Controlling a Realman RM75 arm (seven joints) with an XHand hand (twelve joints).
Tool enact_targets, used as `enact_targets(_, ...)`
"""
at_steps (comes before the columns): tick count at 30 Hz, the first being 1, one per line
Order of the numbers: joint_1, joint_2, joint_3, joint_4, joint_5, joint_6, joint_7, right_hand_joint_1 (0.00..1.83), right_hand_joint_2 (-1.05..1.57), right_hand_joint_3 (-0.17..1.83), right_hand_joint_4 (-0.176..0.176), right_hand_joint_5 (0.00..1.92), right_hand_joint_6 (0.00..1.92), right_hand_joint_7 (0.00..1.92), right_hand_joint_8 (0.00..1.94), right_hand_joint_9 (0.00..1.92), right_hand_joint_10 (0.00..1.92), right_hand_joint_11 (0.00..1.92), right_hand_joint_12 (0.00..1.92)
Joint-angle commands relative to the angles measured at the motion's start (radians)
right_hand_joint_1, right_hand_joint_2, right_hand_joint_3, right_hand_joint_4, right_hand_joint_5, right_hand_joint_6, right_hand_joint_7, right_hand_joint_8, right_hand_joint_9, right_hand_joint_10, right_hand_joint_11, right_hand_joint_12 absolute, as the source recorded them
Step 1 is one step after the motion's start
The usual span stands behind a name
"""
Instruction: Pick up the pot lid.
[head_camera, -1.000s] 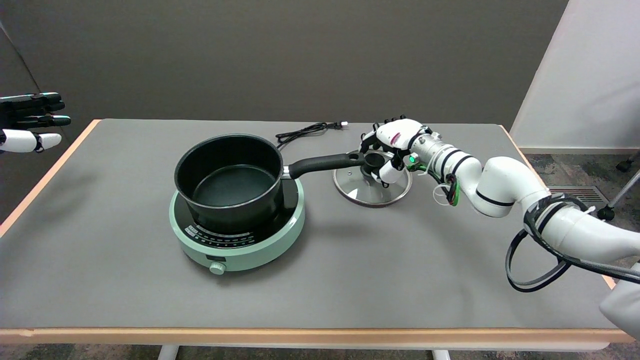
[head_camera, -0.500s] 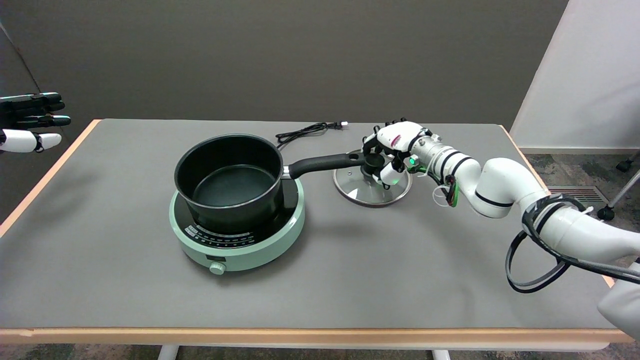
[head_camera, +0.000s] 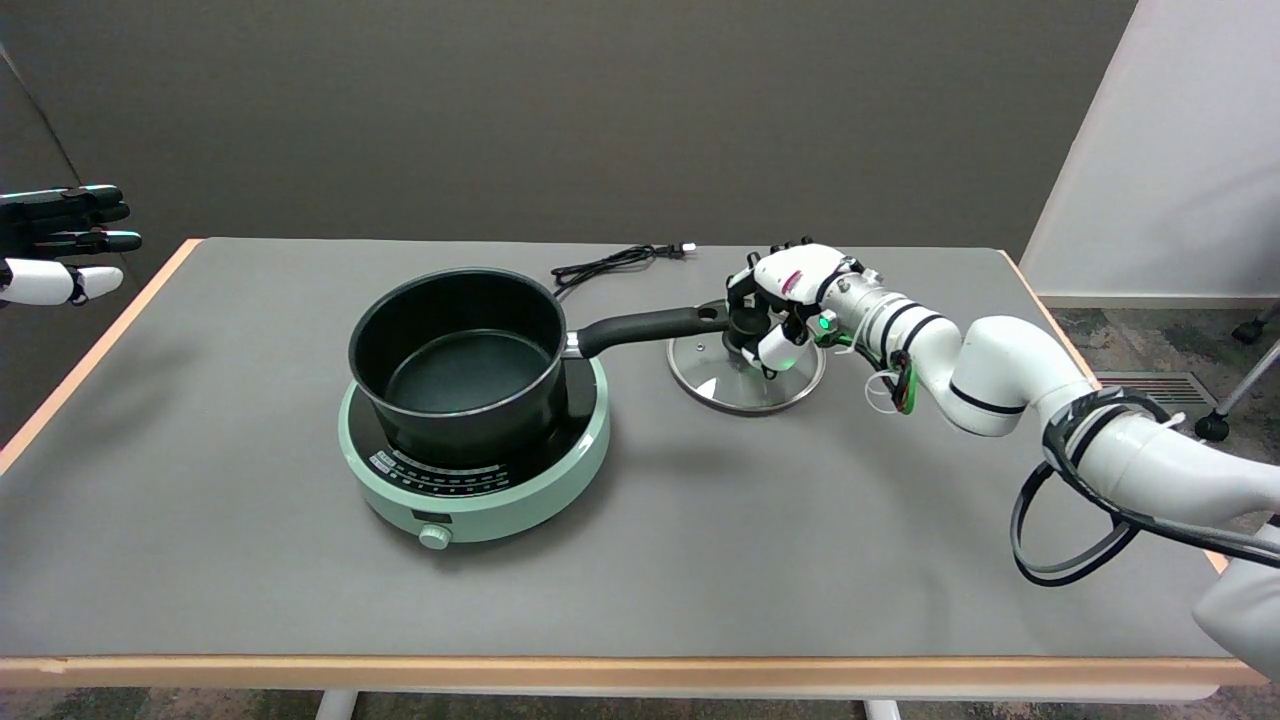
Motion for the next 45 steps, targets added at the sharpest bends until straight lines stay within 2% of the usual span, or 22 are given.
enact_targets(1,0.001,-0.002,-0.002,-0.002,0.001,-0.009,0.003,0.9,0.63,0.85,0.176,0.68,0.75,0.8,0.66,0.72,0.95,0.47,0.65)
enact_targets(5,0.0,-0.002,-0.002,0.0,0.001,-0.017,0.002,0.89,0.67,0.84,0.176,0.69,0.86,0.78,0.84,0.72,1.07,0.48,0.65)
enact_targets(6,0.0,-0.002,-0.002,0.0,0.001,-0.018,0.002,0.9,0.79,0.7,0.176,0.7,1.04,0.79,0.9,0.73,1.09,0.48,0.67)
enact_targets(7,0.0,-0.002,-0.002,0.0,0.001,-0.018,0.003,0.9,1.08,0.33,0.176,0.73,1.4,0.79,0.97,0.74,1.12,0.47,0.72)
enact_targets(8,-0.001,-0.002,-0.002,0.001,0.001,-0.018,0.003,0.91,1.08,0.32,0.176,0.74,1.38,0.78,1.04,0.73,1.2,0.49,0.71)
enact_targets(10,-0.003,-0.002,-0.002,0.003,0.001,-0.019,0.003,0.91,1.08,0.35,0.176,0.74,1.4,0.78,1.13,0.75,1.25,0.51,0.74)
enact_targets(11,-0.004,-0.002,-0.002,0.004,0.001,-0.02,0.003,1.11,1.09,0.3,0.053,0.72,1.39,0.82,1.32,0.76,1.27,0.51,0.77)
enact_targets(12,-0.005,-0.002,-0.002,0.004,0.001,-0.022,0.002,1.15,1.09,0.31,0.033,0.71,1.4,0.82,1.35,0.76,1.29,0.52,0.77)
enact_targets(17,-0.006,-0.002,-0.002,0.004,0.001,-0.03,0.0,1.14,1.07,0.37,0.024,0.68,1.46,0.81,1.41,0.77,1.39,0.54,0.8)
enact_targets(23,-0.006,-0.002,-0.002,0.001,0.001,-0.042,-0.003,1.15,1.04,0.42,0.01,0.68,1.47,0.84,1.38,0.77,1.48,0.55,0.81)
enact_targets(26,-0.005,-0.002,-0.002,0.0,0.001,-0.045,-0.004,1.16,1.04,0.41,0.0,0.68,1.47,0.85,1.38,0.78,1.5,0.55,0.81)
enact_targets(45,0.009,0.032,0.021,0.057,0.001,-0.055,0.0,1.18,1.01,0.43,-0.013,0.71,1.42,0.91,1.28,0.82,1.53,0.58,0.85)
